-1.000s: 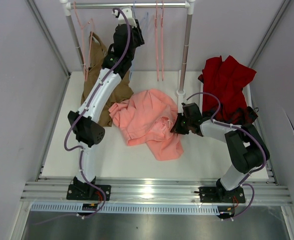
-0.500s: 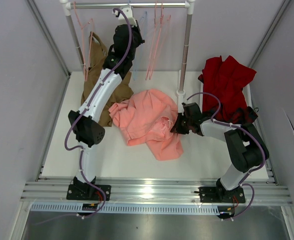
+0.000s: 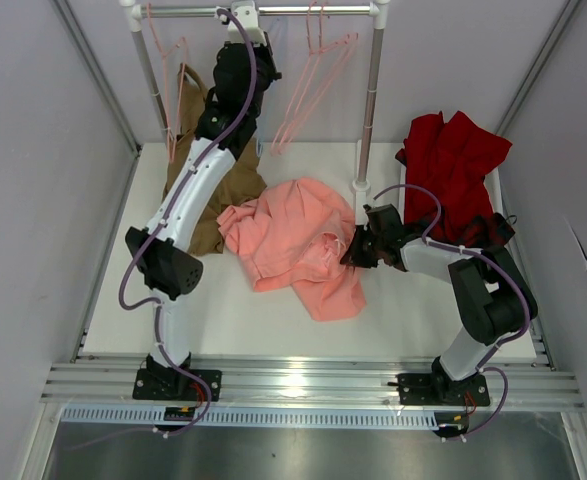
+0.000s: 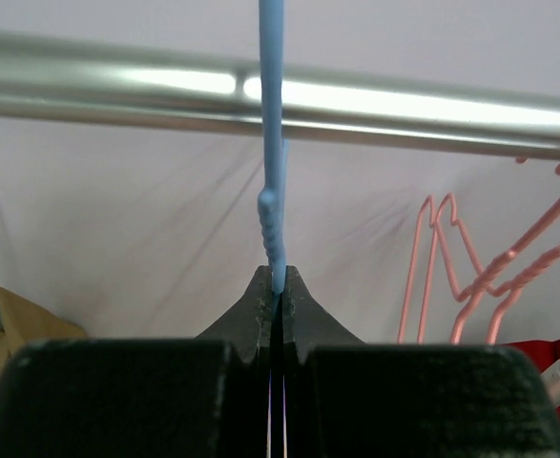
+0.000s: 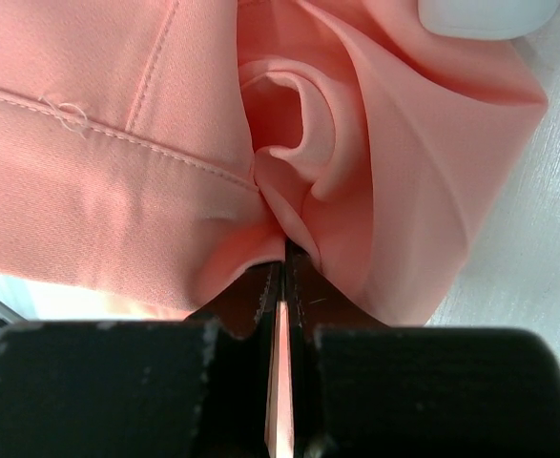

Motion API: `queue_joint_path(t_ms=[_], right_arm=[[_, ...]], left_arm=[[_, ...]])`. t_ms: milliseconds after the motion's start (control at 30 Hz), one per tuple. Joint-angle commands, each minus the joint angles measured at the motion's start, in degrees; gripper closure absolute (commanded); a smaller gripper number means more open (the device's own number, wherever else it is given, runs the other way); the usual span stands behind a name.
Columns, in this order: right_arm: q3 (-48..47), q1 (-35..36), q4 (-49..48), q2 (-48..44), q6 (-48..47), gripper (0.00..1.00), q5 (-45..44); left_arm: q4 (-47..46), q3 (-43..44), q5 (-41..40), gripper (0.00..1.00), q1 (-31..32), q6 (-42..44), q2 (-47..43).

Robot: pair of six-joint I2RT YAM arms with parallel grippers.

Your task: Place the skirt on the hanger

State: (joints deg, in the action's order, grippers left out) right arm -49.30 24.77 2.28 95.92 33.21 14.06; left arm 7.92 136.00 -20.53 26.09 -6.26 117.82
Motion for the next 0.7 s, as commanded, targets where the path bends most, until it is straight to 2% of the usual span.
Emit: queue_joint_path(t_ms=[0, 267, 533, 667], right_arm=[[-2.1, -0.3, -1.7, 0.2, -1.3, 0.99, 0.7], [-1.7, -0.4, -1.6, -0.5, -1.1, 1.0, 1.1], [-1.2, -0.4, -3.2, -1.3, -1.3, 1.0, 1.2], [-0.8, -0.3, -3.1, -1.8, -1.4, 1.0, 1.6]], left_arm=[[-1.2, -0.6, 0.7, 1.0, -0.7, 2.0, -5.1], [0.5, -7.9, 4.0, 1.0, -1.1, 3.4, -9.8], [0.7, -20.1, 6.8, 1.0, -1.3, 4.9, -19.5], [1.5, -29.6, 6.0, 1.0, -1.4, 5.1, -25.2]])
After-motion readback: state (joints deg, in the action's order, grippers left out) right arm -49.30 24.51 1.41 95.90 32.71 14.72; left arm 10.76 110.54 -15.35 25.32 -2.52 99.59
